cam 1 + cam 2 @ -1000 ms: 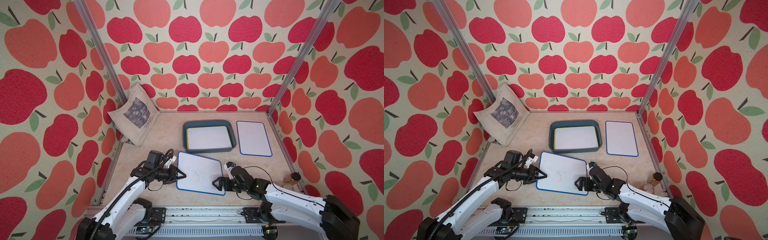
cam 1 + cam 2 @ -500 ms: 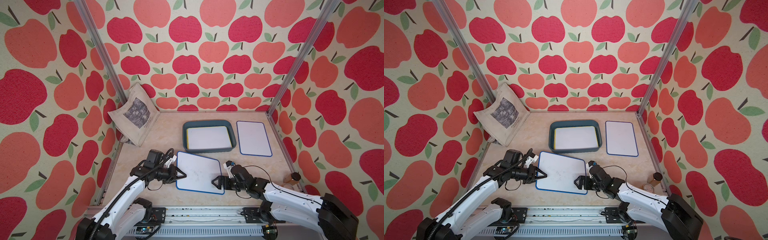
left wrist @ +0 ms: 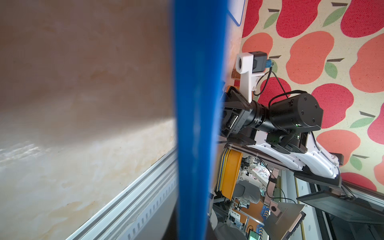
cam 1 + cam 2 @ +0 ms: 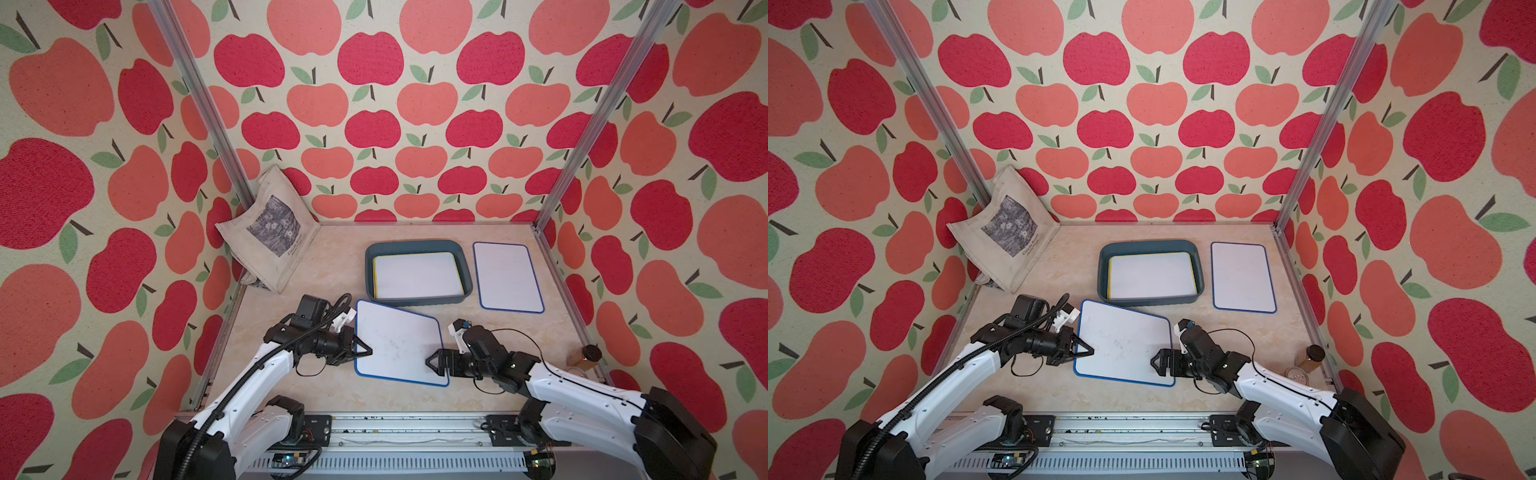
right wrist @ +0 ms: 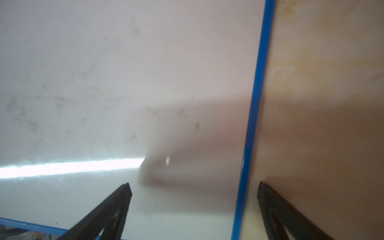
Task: Put the whiteboard into the storage box
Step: Pick up the whiteboard at the center of the board.
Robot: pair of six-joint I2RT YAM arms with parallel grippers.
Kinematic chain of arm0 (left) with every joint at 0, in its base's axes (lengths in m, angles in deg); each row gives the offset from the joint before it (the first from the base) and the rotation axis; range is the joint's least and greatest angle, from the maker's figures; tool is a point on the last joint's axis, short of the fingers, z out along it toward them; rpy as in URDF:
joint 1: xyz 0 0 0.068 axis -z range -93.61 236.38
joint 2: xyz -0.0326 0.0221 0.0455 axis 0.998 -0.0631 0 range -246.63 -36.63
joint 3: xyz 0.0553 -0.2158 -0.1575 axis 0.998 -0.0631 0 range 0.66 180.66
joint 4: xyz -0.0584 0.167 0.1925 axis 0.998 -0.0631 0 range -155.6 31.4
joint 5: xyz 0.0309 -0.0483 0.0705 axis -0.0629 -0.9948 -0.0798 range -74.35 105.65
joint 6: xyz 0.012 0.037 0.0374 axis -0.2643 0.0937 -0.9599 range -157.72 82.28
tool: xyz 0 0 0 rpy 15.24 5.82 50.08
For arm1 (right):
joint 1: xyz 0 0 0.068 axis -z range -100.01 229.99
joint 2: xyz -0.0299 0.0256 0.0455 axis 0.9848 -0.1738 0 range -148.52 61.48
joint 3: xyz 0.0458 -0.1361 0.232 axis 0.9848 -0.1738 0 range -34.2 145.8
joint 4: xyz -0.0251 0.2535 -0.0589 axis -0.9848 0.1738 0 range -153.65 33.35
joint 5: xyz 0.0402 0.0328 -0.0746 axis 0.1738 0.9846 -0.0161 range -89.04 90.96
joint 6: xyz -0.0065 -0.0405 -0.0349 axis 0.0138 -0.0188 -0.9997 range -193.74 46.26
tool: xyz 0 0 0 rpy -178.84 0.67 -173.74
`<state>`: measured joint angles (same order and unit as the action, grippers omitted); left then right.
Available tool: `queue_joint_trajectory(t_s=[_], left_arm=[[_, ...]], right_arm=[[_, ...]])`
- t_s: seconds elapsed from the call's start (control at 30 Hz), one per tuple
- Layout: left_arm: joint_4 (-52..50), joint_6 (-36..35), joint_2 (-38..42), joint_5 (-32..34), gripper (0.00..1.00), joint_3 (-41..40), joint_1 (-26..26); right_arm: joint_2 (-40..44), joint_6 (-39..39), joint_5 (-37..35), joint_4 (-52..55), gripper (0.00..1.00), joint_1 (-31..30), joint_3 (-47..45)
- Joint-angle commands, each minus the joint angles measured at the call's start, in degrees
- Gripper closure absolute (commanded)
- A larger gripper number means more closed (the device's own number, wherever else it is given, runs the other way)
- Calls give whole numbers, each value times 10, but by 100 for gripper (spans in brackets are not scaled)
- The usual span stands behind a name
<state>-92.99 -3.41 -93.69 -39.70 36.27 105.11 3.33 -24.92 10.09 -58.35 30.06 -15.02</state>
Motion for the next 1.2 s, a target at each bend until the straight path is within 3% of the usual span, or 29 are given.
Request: queue_joint_trajectory(t_s=[0.0,0.33,0.53,0.63,0.77,0.93,1.17], left_arm=[[-38,-11,-10,21,94,12,-18],[-102,-49,1,76,100,73,-38],[-56,-31,45,96,100,86,-38],[-38,22,67,107,100,91,-38],[-69,-15,56,82,100,136,-39],[-57,-12,93,138,100,143,-38],[-39,-7,79,78,100,166,-33]], right_arm=[[-6,-34,9,35,1,16,30],[-17,-89,13,89,1,68,98],[-38,-107,14,98,1,81,123],[-49,-112,15,101,1,84,131],[-59,-123,11,112,1,89,146],[-53,-142,-7,138,1,102,165],[-34,-152,-13,157,1,136,174]])
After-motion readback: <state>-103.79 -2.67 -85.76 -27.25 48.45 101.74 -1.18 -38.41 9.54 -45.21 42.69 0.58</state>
